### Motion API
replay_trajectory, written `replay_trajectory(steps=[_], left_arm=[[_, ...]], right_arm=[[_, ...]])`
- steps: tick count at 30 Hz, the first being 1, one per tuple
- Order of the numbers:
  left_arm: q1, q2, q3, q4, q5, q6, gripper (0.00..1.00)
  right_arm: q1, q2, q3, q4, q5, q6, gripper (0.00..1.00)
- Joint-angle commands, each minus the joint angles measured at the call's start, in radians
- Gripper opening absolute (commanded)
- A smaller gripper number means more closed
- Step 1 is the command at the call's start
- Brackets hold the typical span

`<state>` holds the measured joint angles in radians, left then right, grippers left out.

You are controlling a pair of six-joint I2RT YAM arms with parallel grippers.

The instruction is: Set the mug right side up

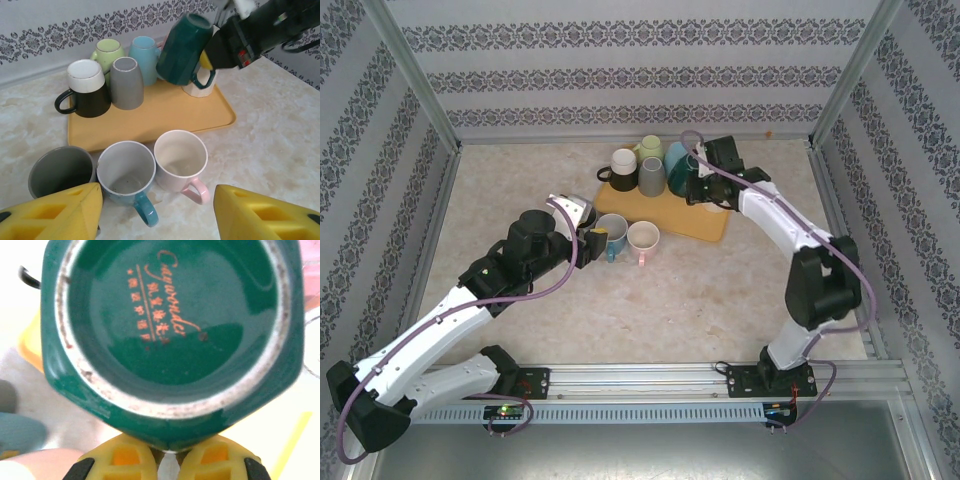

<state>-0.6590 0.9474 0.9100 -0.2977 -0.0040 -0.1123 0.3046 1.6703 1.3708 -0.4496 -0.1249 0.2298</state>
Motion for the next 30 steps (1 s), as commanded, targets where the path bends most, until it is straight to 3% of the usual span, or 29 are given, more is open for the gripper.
replay_trajectory(steps=[1, 5, 12, 21, 30], left_arm=[[0.006, 0.002, 0.025, -0.001, 0.025, 0.019, 0.64], [0.009, 0.035, 0.092, -0.043, 0.094, -0.026, 0.69], [0.011, 0.087, 0.228, -0.018, 0.346, -0.211, 0.76], [0.057, 0.14, 0.147, 0.447, 0.65, -0.628, 0.87], [0.076, 0.311, 0.092, 0.989, 0.877, -0.894, 0.85]], right_arm=[[-0.004, -0.179, -0.069, 0.235, -0.13, 0.12, 0.0], [-0.004, -0.322, -0.152, 0.377, -0.241, 0.246, 0.0], [0.004, -0.527, -0.302, 0.658, -0.369, 0.48, 0.0], [0.054, -0.712, -0.461, 0.933, -0.389, 0.688, 0.0], [0.165, -0.781, -0.512, 1.035, -0.343, 0.718, 0.0]])
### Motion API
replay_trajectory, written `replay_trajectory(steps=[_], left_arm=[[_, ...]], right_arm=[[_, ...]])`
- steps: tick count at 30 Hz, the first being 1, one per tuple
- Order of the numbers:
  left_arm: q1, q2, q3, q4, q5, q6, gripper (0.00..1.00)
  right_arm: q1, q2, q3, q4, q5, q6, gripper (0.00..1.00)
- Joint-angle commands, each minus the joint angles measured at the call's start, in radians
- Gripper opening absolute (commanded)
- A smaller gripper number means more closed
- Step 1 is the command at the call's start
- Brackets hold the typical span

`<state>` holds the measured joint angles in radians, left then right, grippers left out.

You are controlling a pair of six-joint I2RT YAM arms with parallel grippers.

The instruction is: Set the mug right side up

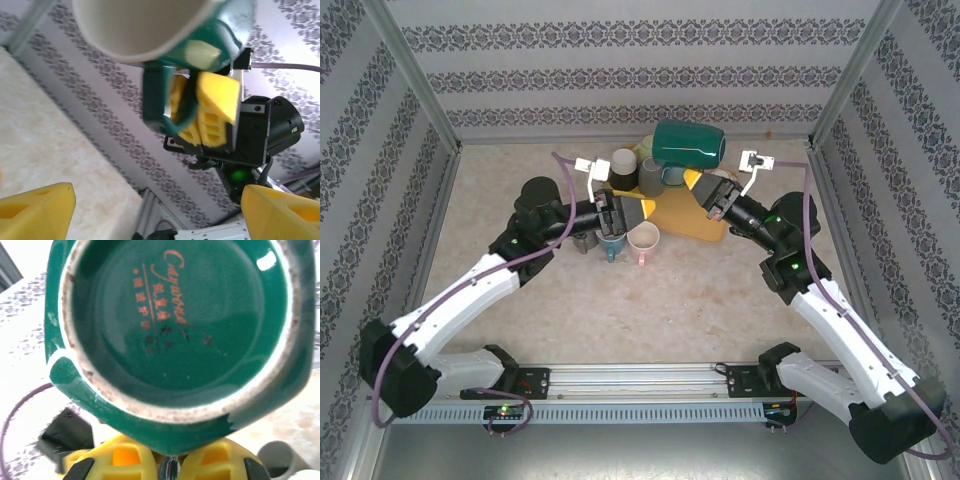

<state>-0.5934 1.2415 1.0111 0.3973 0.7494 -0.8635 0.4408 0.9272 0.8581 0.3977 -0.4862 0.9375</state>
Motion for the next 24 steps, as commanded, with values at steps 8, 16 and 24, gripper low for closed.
replay_trajectory(steps=[8, 16, 24], left_arm=[[0.01, 0.073, -0.012, 0.461, 0.113, -0.213, 0.76], [0.01, 0.148, -0.018, 0.654, 0.098, -0.329, 0.53], [0.01, 0.157, -0.027, 0.708, 0.071, -0.35, 0.13]], right_arm=[[0.071, -0.077, -0.042, 0.228, 0.032, 0.011, 0.0], [0.097, -0.1, -0.07, 0.254, 0.05, 0.035, 0.0], [0.133, -0.119, -0.086, 0.254, 0.079, 0.029, 0.0]])
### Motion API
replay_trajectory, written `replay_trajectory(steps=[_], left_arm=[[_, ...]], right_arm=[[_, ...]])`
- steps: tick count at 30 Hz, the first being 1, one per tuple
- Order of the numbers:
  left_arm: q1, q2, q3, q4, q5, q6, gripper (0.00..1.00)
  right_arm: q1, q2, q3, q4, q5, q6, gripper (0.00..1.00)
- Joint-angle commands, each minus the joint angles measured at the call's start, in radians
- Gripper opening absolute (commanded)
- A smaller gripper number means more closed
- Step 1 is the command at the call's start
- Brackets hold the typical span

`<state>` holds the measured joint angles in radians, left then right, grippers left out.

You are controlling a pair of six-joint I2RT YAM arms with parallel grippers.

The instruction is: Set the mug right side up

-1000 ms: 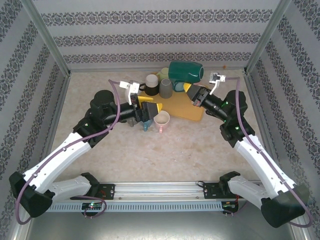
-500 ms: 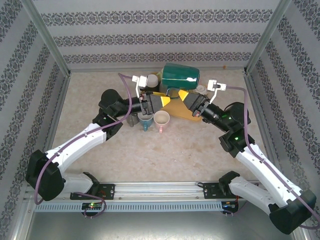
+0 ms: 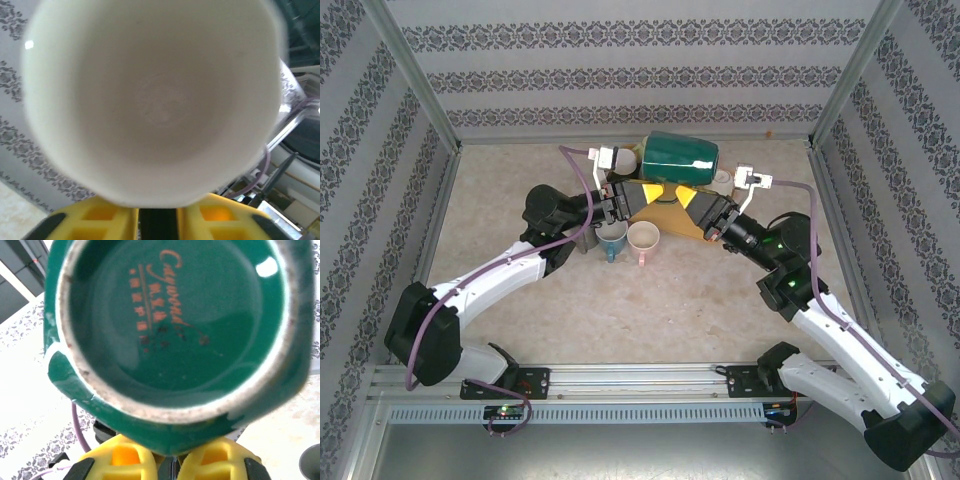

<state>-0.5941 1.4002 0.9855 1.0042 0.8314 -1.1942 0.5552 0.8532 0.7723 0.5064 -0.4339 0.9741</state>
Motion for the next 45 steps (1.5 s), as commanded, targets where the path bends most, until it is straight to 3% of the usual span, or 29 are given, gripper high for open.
replay_trajectory(steps=[1, 3, 7, 8, 11, 15, 19, 26, 31, 39, 45], left_arm=[[0.01, -0.004, 0.0, 0.104, -0.011, -0.02, 0.07], [0.01, -0.006, -0.001, 0.113, -0.009, -0.024, 0.0], [0.01, -0.019, -0.007, 0.116, -0.003, -0.037, 0.0], [0.01, -0.024, -0.009, 0.111, -0.002, -0.035, 0.0], [0.01, -0.06, -0.023, 0.06, -0.007, 0.001, 0.0], [0.001, -0.167, -0.036, -0.189, -0.066, 0.162, 0.0], [-0.013, -0.256, -0.008, -0.459, -0.131, 0.323, 0.0], [-0.077, -0.293, 0.114, -0.928, -0.276, 0.567, 0.0], [-0.248, -0.225, 0.265, -1.278, -0.605, 0.733, 0.0], [-0.475, 0.07, 0.535, -1.607, -1.03, 0.702, 0.0], [-0.516, 0.28, 0.691, -1.769, -1.152, 0.62, 0.0]], right_arm=[[0.021, -0.046, -0.003, 0.146, 0.029, -0.011, 0.0], [0.027, -0.046, -0.006, 0.137, 0.033, -0.018, 0.0], [0.035, -0.05, -0.014, 0.107, 0.055, -0.037, 0.01], [0.035, -0.053, -0.017, 0.098, 0.061, -0.045, 0.08], [0.035, -0.065, -0.021, 0.058, 0.084, -0.069, 0.43], [0.035, -0.101, -0.016, -0.07, 0.138, -0.138, 0.72], [0.034, -0.176, 0.003, -0.27, 0.271, -0.235, 0.84], [0.028, -0.279, 0.112, -0.722, 0.634, -0.39, 0.83], [0.025, -0.284, 0.215, -0.992, 0.913, -0.418, 0.81], [0.025, -0.274, 0.286, -1.143, 1.162, -0.372, 0.78], [0.025, -0.267, 0.312, -1.169, 1.196, -0.379, 0.78]])
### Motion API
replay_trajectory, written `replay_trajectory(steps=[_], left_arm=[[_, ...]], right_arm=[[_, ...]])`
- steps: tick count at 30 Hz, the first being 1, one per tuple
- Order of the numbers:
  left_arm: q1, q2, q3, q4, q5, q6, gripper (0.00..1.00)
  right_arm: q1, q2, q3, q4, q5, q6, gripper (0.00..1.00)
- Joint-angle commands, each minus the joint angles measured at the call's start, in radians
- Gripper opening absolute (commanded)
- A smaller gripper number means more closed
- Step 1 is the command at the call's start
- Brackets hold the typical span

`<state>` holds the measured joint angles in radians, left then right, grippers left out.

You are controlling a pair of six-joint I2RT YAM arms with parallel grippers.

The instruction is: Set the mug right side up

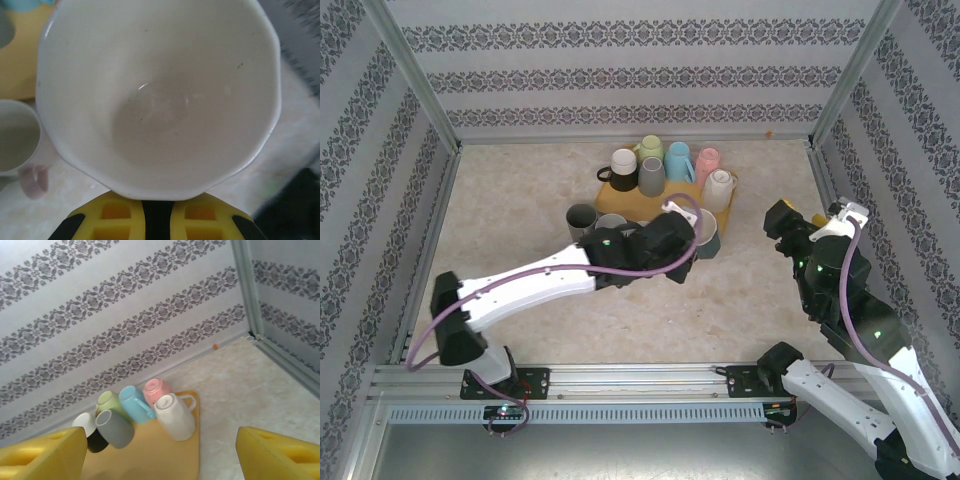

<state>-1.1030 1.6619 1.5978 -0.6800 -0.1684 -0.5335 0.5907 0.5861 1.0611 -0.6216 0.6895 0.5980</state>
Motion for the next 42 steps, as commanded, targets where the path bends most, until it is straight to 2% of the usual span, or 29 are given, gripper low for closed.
replay_trajectory(steps=[1, 6, 13, 18, 24, 42], left_arm=[[-0.008, 0.043, 0.091, -0.092, -0.158, -0.044, 0.0], [-0.006, 0.159, 0.164, -0.148, -0.22, -0.056, 0.0], [0.003, 0.255, 0.181, -0.117, -0.193, -0.081, 0.0], [0.048, 0.277, 0.157, -0.077, -0.105, -0.135, 0.0], [0.081, 0.308, 0.155, -0.061, -0.068, -0.172, 0.0], [0.102, 0.366, 0.166, -0.081, -0.067, -0.25, 0.0]], right_arm=[[-0.011, -0.005, 0.019, -0.039, 0.07, -0.004, 0.78], [-0.011, -0.023, -0.003, -0.024, 0.048, -0.025, 0.78], [-0.011, -0.043, -0.043, -0.023, 0.005, -0.032, 0.78], [-0.011, -0.043, -0.051, -0.036, 0.004, -0.038, 0.78], [-0.011, -0.027, -0.064, -0.041, -0.018, -0.035, 0.78], [-0.012, 0.001, -0.119, -0.005, -0.034, -0.01, 0.78]])
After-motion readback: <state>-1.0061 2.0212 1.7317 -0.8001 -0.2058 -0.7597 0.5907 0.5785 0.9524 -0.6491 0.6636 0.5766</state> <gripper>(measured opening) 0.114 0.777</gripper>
